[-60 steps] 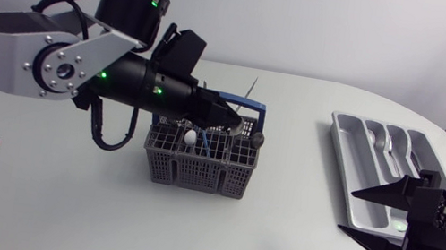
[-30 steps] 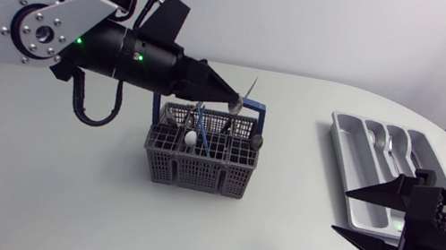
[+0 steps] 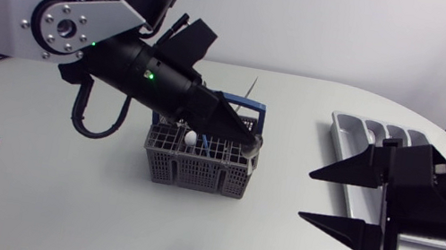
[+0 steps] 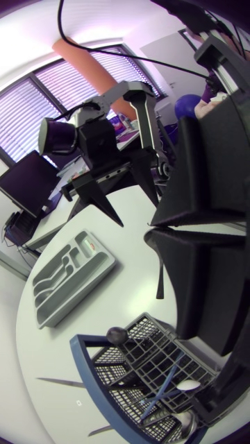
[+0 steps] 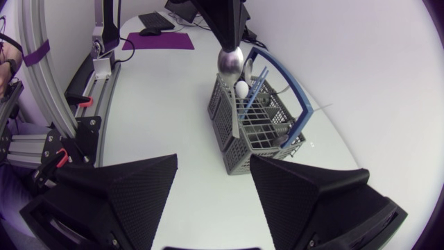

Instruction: Sort the cutlery from the basket into the organizer compartments.

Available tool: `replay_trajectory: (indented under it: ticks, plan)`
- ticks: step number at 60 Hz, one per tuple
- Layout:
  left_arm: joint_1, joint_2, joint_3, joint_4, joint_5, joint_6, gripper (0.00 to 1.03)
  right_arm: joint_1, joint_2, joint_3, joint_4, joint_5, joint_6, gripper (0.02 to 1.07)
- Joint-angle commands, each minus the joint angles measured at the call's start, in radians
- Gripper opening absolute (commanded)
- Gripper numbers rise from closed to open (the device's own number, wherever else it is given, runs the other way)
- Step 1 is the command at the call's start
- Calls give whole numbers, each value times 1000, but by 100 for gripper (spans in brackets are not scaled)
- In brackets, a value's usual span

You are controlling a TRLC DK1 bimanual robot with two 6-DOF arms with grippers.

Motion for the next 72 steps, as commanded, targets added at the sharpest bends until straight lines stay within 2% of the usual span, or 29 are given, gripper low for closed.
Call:
replay_trajectory:
  ticks: [1,14,21,45,52,66,72]
  plan:
    - [-33,16,27,-19,38,52,3,49,28,31,-2,-3,54,78]
    - [-77,42,47,-104,150,124,3,134,84,35,40,-5,89,78]
    - [-93,60,63,-150,154,154,3,149,108,44,44,-26,94,76]
    - [-85,77,73,-189,203,177,3,220,136,60,27,-60,97,28]
    - [-83,79,73,-189,205,177,3,229,142,60,10,-63,95,17]
    - [-82,79,76,-196,205,177,3,234,148,50,3,-75,94,8]
    - [-80,79,76,-196,206,177,3,232,150,50,0,-75,94,8]
